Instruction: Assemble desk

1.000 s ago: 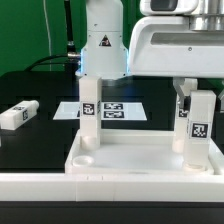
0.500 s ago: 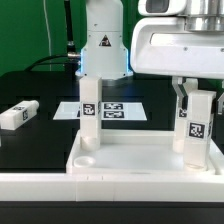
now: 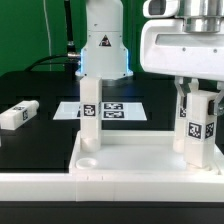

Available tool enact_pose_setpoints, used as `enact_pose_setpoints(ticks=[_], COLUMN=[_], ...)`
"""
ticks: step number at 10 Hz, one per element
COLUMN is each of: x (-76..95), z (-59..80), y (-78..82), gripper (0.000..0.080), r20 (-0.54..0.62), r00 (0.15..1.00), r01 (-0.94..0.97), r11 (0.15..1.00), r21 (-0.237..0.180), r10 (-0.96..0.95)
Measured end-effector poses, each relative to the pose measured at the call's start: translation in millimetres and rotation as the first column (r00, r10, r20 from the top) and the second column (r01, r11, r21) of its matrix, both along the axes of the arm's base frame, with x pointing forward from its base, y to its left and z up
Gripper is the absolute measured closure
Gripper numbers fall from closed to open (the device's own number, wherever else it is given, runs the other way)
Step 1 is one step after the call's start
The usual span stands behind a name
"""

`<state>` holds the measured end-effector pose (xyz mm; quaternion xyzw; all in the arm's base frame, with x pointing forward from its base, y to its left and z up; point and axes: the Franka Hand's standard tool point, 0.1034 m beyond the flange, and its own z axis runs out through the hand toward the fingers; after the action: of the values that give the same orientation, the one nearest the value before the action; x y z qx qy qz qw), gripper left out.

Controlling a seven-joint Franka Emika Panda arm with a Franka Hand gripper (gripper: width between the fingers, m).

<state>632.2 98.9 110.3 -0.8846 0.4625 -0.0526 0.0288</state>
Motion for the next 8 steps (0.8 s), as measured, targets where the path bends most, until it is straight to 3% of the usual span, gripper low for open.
enact_pose_setpoints(ticks=[3,5,8], x=[-0.7,-1.8,-1.7], z=[-0.6,-1.3,-1.0], y=[-0.1,3.0,7.9], gripper=[0.0509,0.0509,0.0509], r20=[-0.008,-0.044,-0.064], r00=[0.971,0.872,0.773], r01=[0.240,0.489,0.634], r11=[0.970,0.868,0.766], r21=[0.042,0.091,0.106], r10=[-0.240,-0.487,-0.631])
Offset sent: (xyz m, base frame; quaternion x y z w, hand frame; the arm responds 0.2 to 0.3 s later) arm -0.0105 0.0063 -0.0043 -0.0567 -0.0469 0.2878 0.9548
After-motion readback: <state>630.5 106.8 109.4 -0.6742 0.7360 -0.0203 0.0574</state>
